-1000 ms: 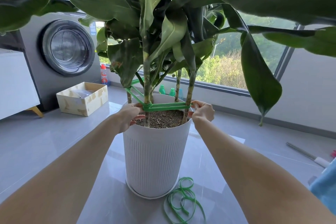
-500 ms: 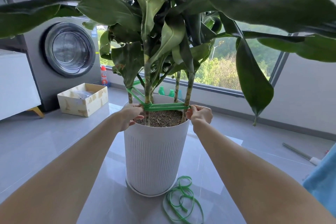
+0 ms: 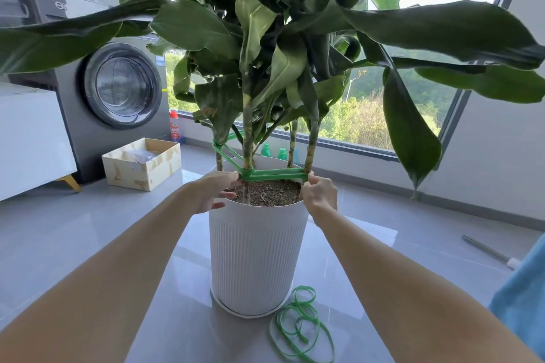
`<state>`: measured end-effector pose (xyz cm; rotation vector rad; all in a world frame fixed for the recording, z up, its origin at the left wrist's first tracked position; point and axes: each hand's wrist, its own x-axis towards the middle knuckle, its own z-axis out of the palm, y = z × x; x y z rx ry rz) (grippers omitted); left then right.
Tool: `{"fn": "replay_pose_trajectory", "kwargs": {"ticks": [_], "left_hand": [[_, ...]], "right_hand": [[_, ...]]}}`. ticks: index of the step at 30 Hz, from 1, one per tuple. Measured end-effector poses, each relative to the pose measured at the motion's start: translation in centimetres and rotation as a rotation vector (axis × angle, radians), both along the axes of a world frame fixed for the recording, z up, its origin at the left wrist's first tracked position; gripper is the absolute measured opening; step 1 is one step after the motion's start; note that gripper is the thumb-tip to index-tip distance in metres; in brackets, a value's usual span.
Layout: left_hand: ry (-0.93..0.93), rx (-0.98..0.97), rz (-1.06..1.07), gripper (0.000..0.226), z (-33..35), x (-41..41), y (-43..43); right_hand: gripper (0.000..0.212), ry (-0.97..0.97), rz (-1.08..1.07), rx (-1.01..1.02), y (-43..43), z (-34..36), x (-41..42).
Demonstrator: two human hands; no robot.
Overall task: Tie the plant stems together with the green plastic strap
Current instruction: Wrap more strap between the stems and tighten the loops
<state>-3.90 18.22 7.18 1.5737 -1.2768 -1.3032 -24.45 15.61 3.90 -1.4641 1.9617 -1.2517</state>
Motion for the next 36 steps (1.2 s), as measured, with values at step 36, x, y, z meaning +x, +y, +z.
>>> {"fn": "replay_pose_trajectory", "kwargs": {"ticks": [36], "left_hand": [[0.046, 0.007, 0.055, 0.032, -0.8, 0.3, -1.1]], "right_hand": [[0.028, 0.128, -0.032, -0.192, -2.4, 0.5, -1.7]]}}
